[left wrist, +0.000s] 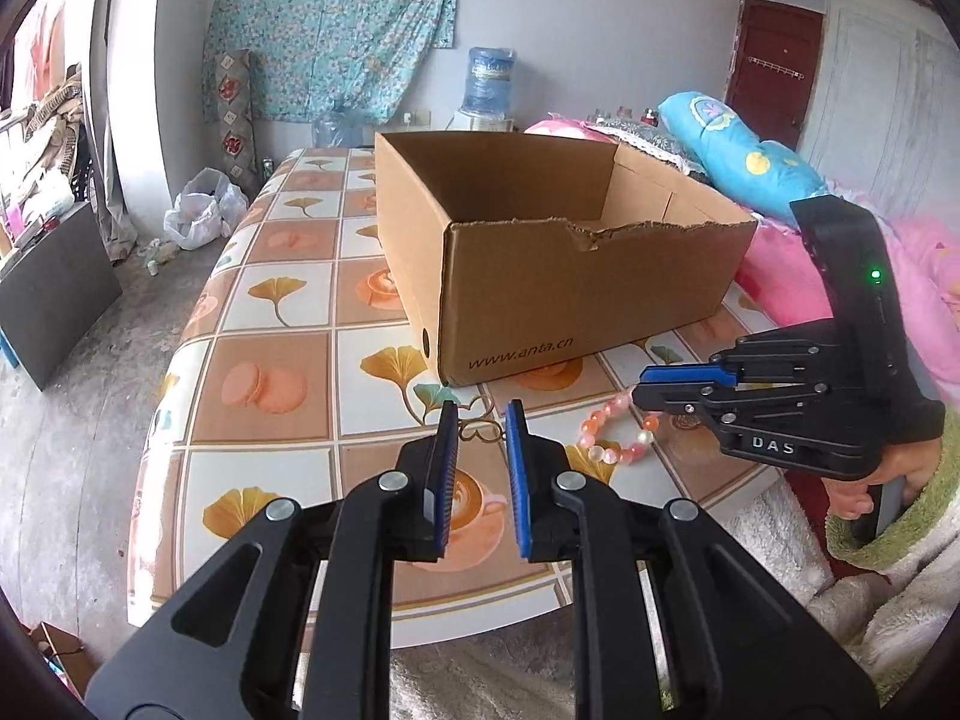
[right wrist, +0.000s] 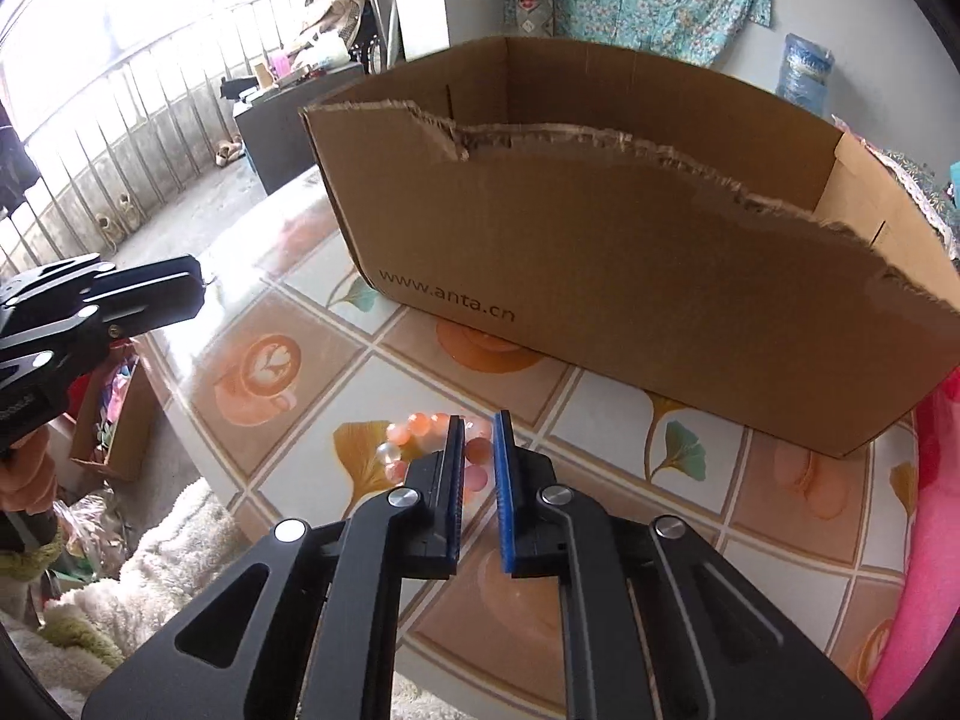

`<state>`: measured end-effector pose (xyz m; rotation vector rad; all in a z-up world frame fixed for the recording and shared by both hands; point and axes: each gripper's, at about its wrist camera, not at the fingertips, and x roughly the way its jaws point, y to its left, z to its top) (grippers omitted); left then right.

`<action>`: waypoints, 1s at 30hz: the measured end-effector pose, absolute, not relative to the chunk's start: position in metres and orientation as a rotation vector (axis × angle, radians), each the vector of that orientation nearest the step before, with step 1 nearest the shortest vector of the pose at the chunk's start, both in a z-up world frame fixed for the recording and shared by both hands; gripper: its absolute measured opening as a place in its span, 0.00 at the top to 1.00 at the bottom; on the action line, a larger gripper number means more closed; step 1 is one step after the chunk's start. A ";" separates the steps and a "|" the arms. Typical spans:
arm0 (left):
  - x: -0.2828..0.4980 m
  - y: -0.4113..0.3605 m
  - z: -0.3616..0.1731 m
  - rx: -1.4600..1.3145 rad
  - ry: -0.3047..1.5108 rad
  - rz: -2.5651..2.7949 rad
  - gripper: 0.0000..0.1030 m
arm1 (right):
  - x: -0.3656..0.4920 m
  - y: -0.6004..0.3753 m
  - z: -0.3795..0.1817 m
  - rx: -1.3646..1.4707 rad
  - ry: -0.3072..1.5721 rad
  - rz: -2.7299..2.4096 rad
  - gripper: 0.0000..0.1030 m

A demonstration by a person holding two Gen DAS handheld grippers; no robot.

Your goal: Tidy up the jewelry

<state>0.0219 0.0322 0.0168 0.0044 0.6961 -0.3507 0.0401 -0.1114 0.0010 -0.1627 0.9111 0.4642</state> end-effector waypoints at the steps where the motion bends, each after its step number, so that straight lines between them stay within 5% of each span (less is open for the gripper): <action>1: 0.022 0.032 0.021 -0.004 0.689 -0.360 0.86 | 0.035 -0.113 0.009 -0.170 0.892 0.466 0.91; 18: 0.067 -0.021 0.117 0.085 0.549 -0.552 0.86 | 0.052 -0.174 0.176 -0.186 0.545 0.495 0.91; 30: 0.206 -0.062 0.058 0.254 0.982 -0.484 0.85 | 0.174 -0.196 0.109 -0.108 0.836 0.535 0.91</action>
